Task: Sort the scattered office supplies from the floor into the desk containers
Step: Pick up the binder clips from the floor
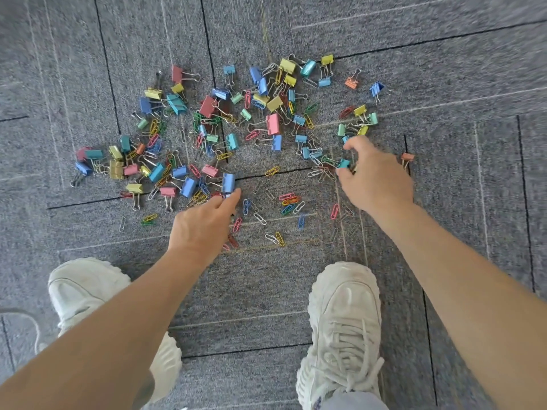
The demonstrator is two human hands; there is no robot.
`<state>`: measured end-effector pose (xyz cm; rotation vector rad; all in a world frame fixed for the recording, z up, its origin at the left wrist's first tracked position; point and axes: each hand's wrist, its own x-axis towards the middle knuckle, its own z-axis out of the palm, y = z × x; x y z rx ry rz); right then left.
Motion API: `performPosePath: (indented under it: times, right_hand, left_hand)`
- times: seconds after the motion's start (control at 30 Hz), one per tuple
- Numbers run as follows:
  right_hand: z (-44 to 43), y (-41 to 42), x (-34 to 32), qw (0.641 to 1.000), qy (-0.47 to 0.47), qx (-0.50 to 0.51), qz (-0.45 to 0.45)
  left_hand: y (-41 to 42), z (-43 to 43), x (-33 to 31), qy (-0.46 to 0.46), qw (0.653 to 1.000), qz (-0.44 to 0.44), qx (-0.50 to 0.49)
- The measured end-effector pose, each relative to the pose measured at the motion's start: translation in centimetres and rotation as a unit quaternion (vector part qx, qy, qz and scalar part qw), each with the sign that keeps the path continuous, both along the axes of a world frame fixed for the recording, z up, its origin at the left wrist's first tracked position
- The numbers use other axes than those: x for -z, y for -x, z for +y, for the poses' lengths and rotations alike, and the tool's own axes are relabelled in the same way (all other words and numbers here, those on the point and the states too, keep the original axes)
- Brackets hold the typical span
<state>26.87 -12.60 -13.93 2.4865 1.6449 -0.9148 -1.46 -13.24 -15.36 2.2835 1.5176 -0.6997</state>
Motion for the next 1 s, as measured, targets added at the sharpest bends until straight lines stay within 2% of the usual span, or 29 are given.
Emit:
performPosePath:
  times: [0.13, 0.33, 0.4, 0.47, 0.57, 0.73, 0.8, 0.9, 1.0]
  right_hand:
    - [0.2, 0.6, 0.6, 0.997, 0.044, -0.015, -0.066]
    - [0.1, 0.1, 0.5, 0.995, 0.073, 0.011, -0.063]
    - [-0.4, -0.5, 0.6, 0.998, 0.052, 0.037, -0.028]
    - [-1.2, -1.2, 0.6, 0.995, 0.023, 0.084, 0.054]
    - [-2.4, -1.6, 0.7, 0.974, 0.0, 0.161, 0.161]
    - [-3.3, -1.6, 0.9, 0.942, -0.031, 0.239, 0.232]
    - [-3.0, -1.7, 0.8, 0.948, -0.058, 0.231, 0.213]
    - [-2.2, -1.7, 0.8, 0.953, -0.081, 0.21, 0.202]
    - [-1.2, -1.5, 0.7, 0.979, -0.076, 0.117, 0.146]
  left_hand:
    - [0.1, -0.3, -0.1, 0.005, 0.998, -0.031, -0.063]
    - [-0.2, -0.4, 0.0, 0.006, 0.992, 0.024, -0.12]
    - [-0.5, -0.2, 0.2, 0.015, 0.99, 0.036, -0.136]
    - [-0.7, 0.2, 0.4, 0.027, 0.987, 0.055, -0.146]
    - [-0.8, 0.6, 0.6, 0.032, 0.985, 0.074, -0.154]
    - [-1.0, 1.0, 0.4, 0.026, 0.983, 0.079, -0.165]
    - [-1.3, 1.2, -0.2, 0.024, 0.981, 0.048, -0.184]
    - [-1.9, 1.7, -1.6, 0.05, 0.962, -0.057, -0.262]
    - [-2.8, 1.9, -2.7, 0.082, 0.942, -0.134, -0.296]
